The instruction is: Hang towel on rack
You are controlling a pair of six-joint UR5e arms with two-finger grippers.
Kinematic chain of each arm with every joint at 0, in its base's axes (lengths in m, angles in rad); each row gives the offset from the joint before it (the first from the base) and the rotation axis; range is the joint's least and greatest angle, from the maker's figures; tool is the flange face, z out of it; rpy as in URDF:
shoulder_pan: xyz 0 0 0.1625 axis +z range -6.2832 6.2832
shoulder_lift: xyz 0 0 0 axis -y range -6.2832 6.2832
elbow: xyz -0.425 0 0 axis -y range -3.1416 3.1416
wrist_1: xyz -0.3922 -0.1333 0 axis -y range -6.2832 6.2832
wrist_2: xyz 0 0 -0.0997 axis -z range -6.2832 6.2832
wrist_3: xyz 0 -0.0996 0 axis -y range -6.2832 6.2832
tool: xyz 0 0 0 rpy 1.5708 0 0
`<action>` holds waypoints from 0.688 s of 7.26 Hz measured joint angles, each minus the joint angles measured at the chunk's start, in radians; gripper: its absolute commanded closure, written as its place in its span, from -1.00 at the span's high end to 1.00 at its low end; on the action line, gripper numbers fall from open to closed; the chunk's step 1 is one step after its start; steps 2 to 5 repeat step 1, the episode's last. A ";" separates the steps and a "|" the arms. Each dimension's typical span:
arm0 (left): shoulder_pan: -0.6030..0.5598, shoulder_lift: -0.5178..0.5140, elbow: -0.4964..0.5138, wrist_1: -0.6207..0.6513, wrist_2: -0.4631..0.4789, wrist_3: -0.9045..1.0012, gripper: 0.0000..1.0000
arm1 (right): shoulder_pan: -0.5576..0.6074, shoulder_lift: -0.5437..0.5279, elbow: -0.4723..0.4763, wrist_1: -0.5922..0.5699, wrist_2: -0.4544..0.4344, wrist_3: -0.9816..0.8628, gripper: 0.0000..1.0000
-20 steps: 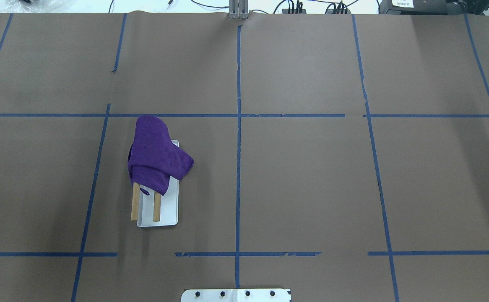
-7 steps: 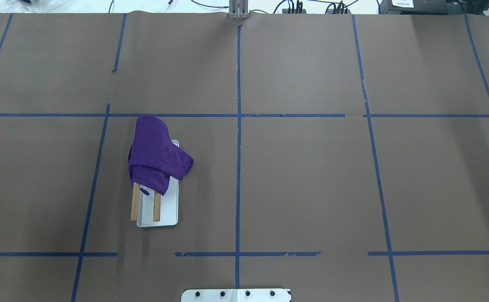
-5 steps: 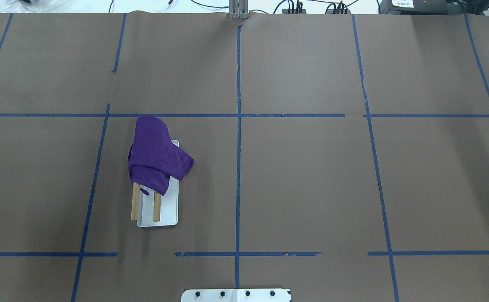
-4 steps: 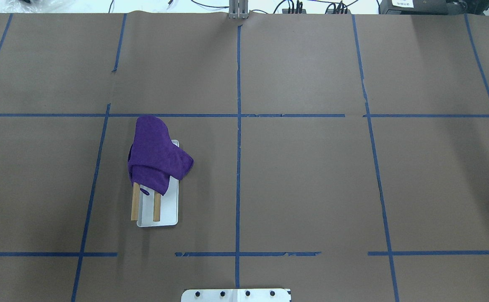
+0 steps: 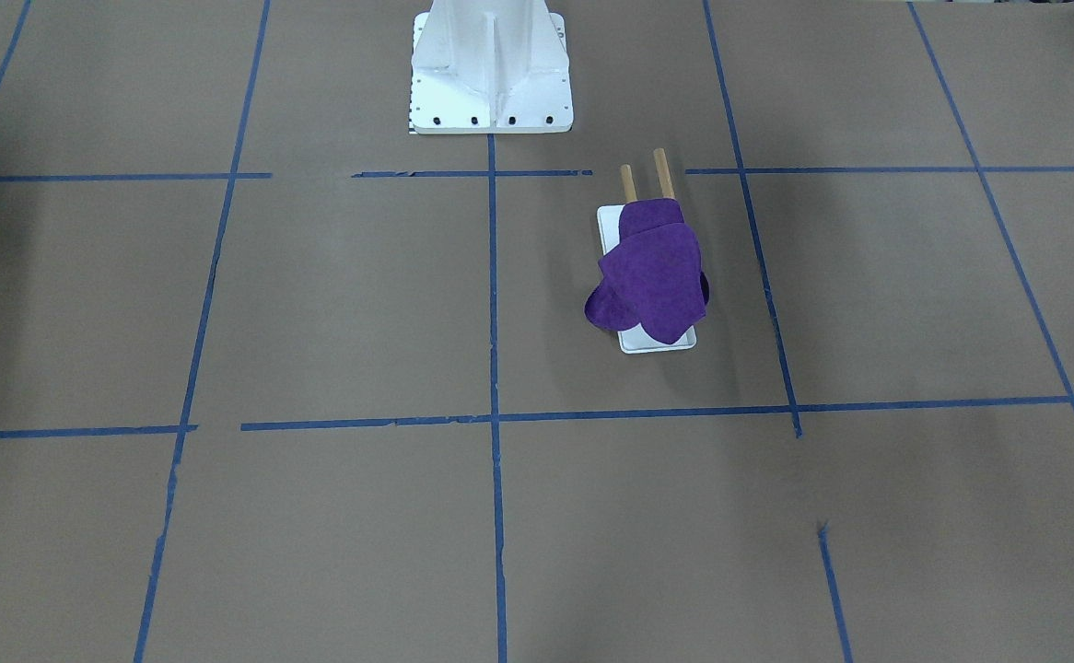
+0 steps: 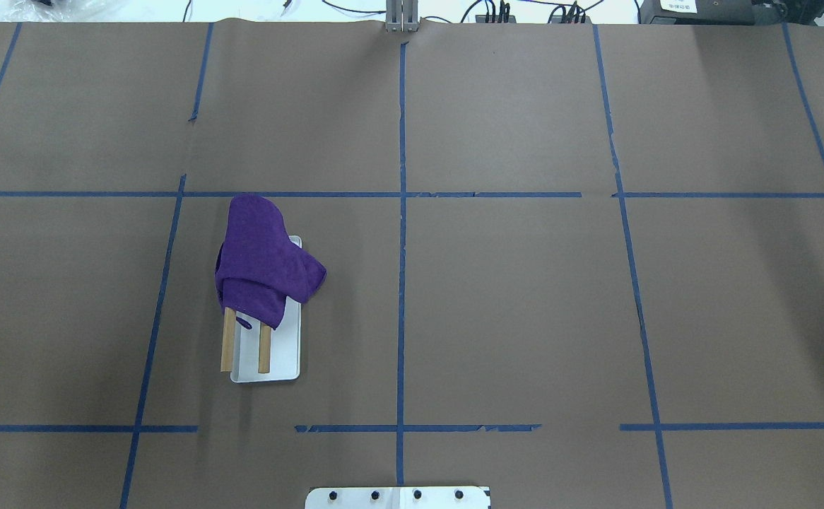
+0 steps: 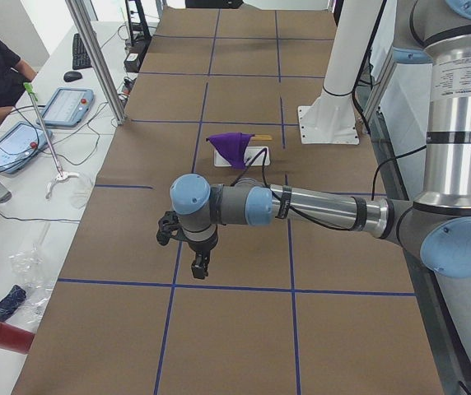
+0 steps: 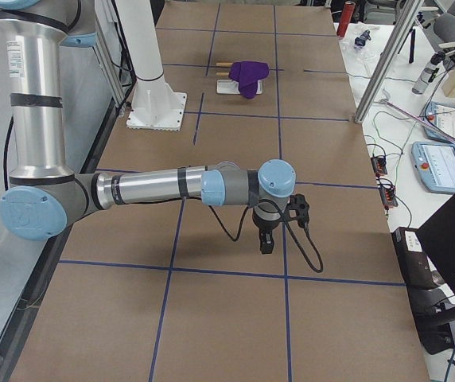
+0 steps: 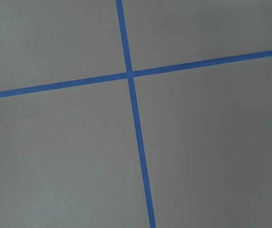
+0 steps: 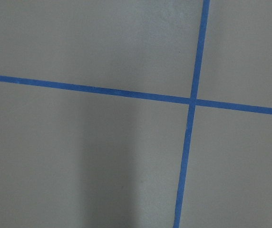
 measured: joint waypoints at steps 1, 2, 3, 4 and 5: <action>0.001 -0.003 0.002 0.001 0.000 -0.002 1.00 | 0.000 -0.003 0.000 0.000 -0.005 -0.001 1.00; 0.001 -0.003 0.002 0.001 0.000 -0.002 1.00 | 0.000 -0.003 0.000 0.000 -0.005 -0.001 1.00; 0.001 -0.003 0.002 0.001 0.000 -0.002 1.00 | 0.000 -0.003 0.000 0.000 -0.005 -0.001 1.00; 0.001 -0.003 0.002 0.001 0.000 -0.002 1.00 | 0.000 -0.003 0.000 0.000 -0.005 -0.001 1.00; 0.001 -0.003 0.002 0.001 0.000 -0.002 1.00 | 0.000 -0.003 0.000 0.000 -0.005 -0.001 1.00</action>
